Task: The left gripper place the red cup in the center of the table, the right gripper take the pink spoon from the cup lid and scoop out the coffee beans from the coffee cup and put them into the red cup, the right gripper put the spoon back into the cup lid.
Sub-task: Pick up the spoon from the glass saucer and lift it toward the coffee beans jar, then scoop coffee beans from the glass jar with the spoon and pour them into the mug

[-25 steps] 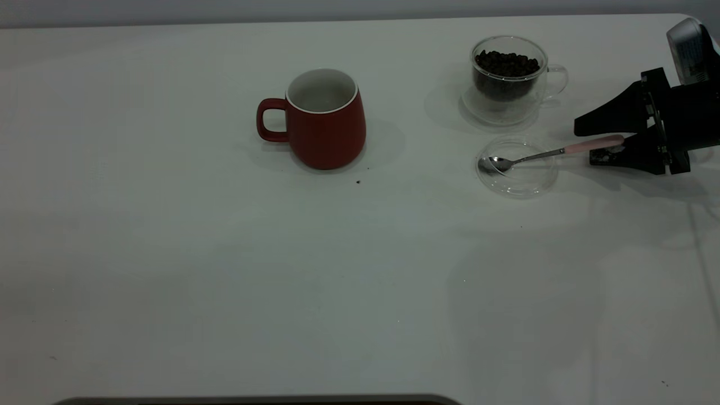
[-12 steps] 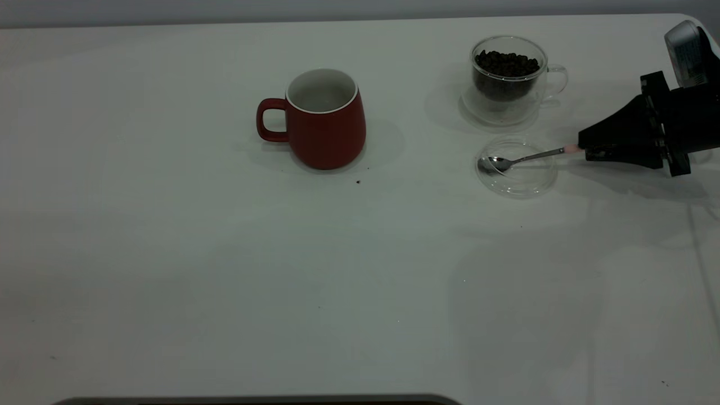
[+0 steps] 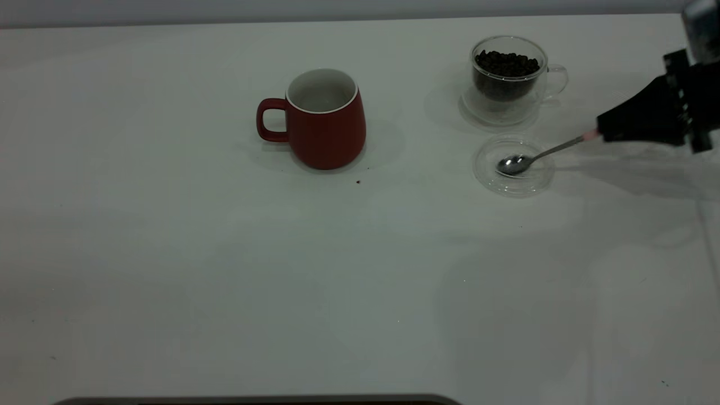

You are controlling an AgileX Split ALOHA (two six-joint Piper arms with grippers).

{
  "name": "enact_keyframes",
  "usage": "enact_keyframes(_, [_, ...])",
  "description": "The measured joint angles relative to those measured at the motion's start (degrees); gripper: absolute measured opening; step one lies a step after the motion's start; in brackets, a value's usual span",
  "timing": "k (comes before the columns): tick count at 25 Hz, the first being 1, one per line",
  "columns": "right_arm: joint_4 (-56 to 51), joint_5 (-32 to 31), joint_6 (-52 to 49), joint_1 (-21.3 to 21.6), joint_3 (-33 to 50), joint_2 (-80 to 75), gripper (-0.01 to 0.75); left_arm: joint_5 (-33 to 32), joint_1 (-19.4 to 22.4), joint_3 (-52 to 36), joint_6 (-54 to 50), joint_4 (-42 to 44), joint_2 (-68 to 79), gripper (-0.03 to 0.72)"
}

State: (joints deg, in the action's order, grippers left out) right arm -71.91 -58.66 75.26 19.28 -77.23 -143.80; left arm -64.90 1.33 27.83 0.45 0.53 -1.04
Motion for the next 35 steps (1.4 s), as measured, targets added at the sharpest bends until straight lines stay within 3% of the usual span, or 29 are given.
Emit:
enact_keyframes(6, [4.6, -3.9, -5.1, 0.2, 0.0, 8.5, 0.1, 0.0, 0.0, 0.0, 0.0, 0.0, 0.0, 0.495])
enact_keyframes(11, [0.7, -4.4, -5.8, -3.0, -0.7, 14.4, 0.1, 0.0, 0.0, 0.0, 0.0, 0.0, 0.0, 0.495])
enact_keyframes(17, [-2.4, 2.8, -7.9, -7.1, -8.0, 11.0, 0.1, 0.0, 0.0, 0.0, 0.1, 0.0, 0.0, 0.495])
enact_keyframes(25, [-4.1, 10.4, -9.4, -7.4, -10.4, 5.4, 0.1, 0.0, 0.0, 0.0, 0.1, 0.0, 0.0, 0.495])
enact_keyframes(35, [-5.7, 9.2, -12.7, -7.5, -10.5, 2.3, 0.1, 0.0, 0.0, 0.0, 0.1, 0.0, 0.0, 0.495])
